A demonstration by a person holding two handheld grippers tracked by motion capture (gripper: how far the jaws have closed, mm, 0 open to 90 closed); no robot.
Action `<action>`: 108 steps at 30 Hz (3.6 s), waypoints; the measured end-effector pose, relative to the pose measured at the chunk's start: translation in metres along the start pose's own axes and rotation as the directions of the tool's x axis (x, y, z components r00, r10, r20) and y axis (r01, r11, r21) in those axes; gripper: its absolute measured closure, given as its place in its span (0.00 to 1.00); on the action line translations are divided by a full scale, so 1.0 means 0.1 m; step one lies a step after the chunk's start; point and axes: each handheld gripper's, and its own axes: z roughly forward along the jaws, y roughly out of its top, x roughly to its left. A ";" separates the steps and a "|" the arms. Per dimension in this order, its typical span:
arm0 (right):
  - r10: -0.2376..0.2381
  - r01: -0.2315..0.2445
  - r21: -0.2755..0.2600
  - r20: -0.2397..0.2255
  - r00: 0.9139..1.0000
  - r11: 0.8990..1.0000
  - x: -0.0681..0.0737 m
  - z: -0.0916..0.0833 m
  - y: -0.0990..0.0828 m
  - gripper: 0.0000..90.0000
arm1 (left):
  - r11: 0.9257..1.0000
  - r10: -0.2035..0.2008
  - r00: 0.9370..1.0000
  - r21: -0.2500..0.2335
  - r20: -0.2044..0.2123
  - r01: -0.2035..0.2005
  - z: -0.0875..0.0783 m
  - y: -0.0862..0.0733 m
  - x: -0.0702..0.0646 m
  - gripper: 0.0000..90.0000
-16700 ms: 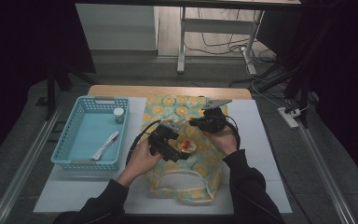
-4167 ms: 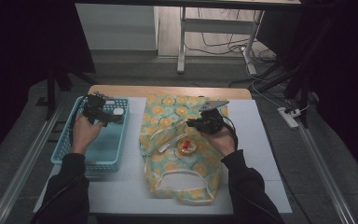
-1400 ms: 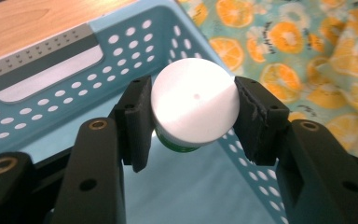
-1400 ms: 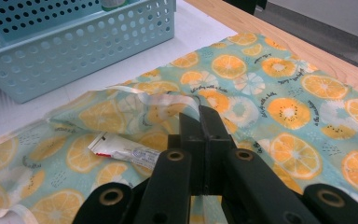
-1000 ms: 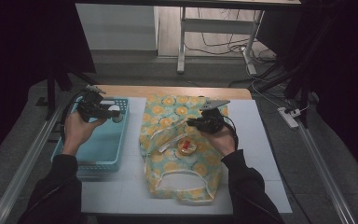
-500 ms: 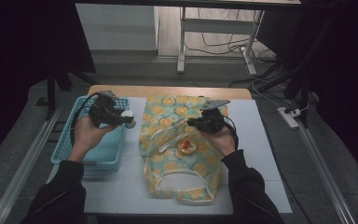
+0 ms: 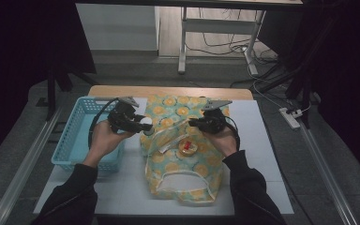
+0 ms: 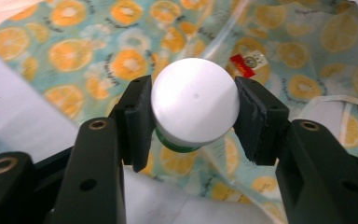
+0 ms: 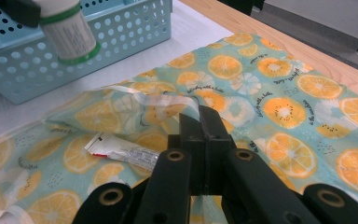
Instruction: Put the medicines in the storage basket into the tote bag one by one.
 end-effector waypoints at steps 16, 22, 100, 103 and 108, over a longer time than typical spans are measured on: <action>0.010 -0.010 -0.002 0.004 1.000 1.000 -0.03 0.00 -0.01 1.00 | 0.996 0.086 0.995 0.003 0.059 -0.087 0.37 0.27 -0.30 0.56; 0.012 -0.012 -0.002 0.006 1.000 1.000 -0.03 0.00 -0.02 1.00 | 0.992 0.125 0.990 0.008 0.072 -0.126 0.52 0.37 -0.40 0.56; -0.002 0.002 0.008 0.011 1.000 1.000 -0.03 0.00 -0.02 1.00 | 0.988 0.147 0.960 -0.076 0.239 -0.132 0.75 0.20 -0.73 0.01; -0.005 0.005 0.009 0.009 1.000 1.000 -0.02 0.00 -0.02 1.00 | 0.986 0.161 0.960 -0.082 0.230 -0.146 0.72 0.15 -0.76 0.01; -0.006 0.006 0.010 0.006 1.000 1.000 -0.01 0.01 -0.02 1.00 | 0.984 0.172 0.963 -0.086 0.206 -0.157 0.68 0.06 -0.80 0.00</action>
